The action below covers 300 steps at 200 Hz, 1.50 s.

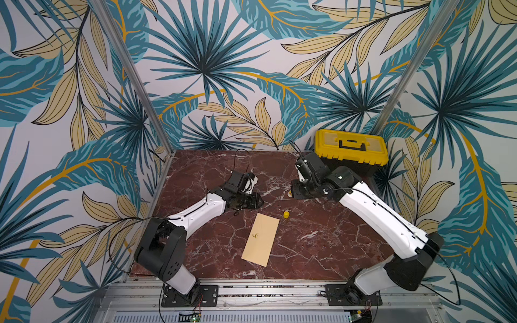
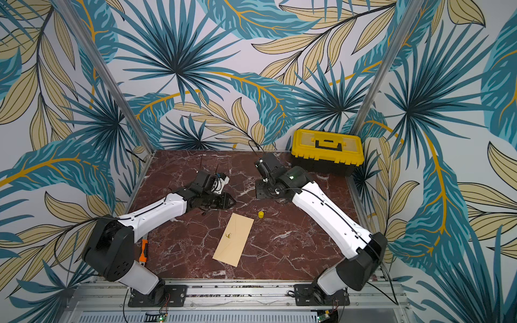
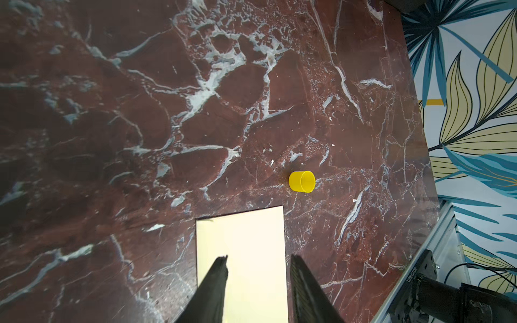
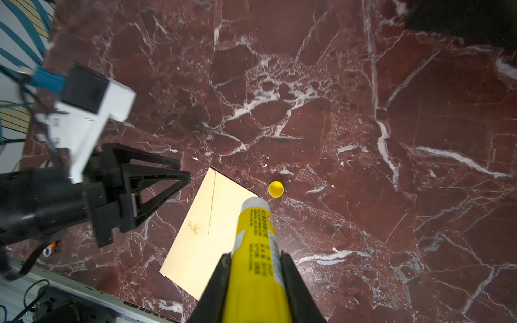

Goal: Seal the envelope with a glue stick
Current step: Adjust the lid at the center of the board, then close the lid of the glue stick.

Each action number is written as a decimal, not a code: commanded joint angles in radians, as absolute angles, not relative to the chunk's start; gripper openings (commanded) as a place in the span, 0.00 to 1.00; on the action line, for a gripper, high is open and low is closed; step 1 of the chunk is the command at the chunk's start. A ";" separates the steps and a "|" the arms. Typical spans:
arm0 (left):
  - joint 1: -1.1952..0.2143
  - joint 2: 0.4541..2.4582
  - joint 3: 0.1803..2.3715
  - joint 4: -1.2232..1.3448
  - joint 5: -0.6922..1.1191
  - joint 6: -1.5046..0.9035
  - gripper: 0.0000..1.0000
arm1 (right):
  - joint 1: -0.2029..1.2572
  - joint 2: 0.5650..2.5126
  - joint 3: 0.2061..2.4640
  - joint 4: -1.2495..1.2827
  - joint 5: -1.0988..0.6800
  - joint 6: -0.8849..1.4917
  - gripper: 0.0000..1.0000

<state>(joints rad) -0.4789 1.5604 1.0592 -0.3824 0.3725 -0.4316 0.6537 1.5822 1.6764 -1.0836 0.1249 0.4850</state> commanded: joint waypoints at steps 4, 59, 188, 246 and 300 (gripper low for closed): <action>-0.444 1.490 1.008 -0.359 0.384 -0.428 0.41 | 0.647 1.692 1.742 -1.238 0.063 0.438 0.00; -0.400 1.413 0.935 -0.374 0.380 -0.416 0.41 | 0.644 1.920 1.784 -1.279 0.164 0.454 0.00; -0.388 1.418 0.933 -0.373 0.390 -0.416 0.41 | 0.592 1.950 1.608 -1.059 0.074 0.459 0.00; -0.389 1.427 0.937 -0.370 0.395 -0.417 0.41 | 0.592 1.963 1.601 -1.036 0.063 0.457 0.00; -0.388 1.430 0.940 -0.371 0.398 -0.417 0.41 | 0.592 1.970 1.600 -1.029 0.049 0.456 0.00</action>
